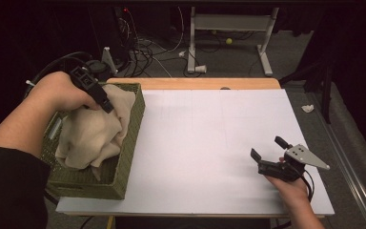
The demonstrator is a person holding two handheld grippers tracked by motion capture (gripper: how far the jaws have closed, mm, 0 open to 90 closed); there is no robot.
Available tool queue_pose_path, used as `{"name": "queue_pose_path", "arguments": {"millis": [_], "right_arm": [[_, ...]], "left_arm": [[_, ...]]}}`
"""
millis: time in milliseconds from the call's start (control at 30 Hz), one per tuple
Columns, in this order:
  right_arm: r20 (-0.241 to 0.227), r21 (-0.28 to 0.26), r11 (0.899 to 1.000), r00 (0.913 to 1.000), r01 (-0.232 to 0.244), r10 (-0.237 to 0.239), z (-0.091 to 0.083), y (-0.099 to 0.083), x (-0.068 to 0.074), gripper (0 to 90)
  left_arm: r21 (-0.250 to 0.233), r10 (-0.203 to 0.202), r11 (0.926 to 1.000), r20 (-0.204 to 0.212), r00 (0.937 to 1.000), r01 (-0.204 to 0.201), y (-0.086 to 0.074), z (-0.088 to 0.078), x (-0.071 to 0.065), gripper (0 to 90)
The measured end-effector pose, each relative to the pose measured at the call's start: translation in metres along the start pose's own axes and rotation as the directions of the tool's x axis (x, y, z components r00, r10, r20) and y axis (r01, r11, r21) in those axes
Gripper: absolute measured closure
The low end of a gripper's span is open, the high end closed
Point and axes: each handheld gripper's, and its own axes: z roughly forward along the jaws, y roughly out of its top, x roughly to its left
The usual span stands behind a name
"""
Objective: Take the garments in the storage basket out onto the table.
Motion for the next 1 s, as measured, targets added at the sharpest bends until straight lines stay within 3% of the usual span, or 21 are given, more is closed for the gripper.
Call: {"name": "queue_pose_path", "arguments": {"millis": [233, 433, 600, 700, 767, 1000], "right_arm": [[0.004, 0.001, 1.0, 1.0, -0.003, 0.003, 0.0, 0.0, -0.001, 0.0], [0.007, -0.004, 1.0, 1.0, 0.0, 0.0, -0.002, 0.001, -0.001, 0.0], [0.01, -0.012, 1.0, 0.9999, 0.0, 0.0, -0.003, 0.002, -0.002, 0.0], [0.01, -0.012, 1.0, 1.0, 0.001, -0.001, -0.003, 0.002, -0.002, 0.0], [0.01, -0.012, 1.0, 1.0, 0.001, -0.001, -0.004, 0.002, -0.002, 0.0], [0.009, -0.015, 1.0, 1.0, 0.0, 0.0, -0.005, 0.002, -0.003, 0.0]], "left_arm": [[-0.017, 0.056, 0.9982, -0.024, 0.9981, -0.057, 0.022, -0.02, -0.025, 53.1], [-0.029, 0.109, 0.9935, -0.026, 0.9937, -0.11, 0.043, -0.027, -0.048, 53.1], [-0.097, 0.143, 0.9851, 0.003, 0.9897, -0.142, 0.06, -0.032, -0.064, 53.1], [-0.123, 0.19, 0.9749, 0.026, 0.9815, -0.185, 0.074, -0.032, -0.08, 53.1], [-0.118, 0.205, 0.9723, 0.02, 0.9785, -0.202, 0.079, -0.031, -0.085, 53.1], [-0.1, 0.295, 0.9511, 0.012, 0.9554, -0.292, 0.112, -0.021, -0.121, 53.0]]}}
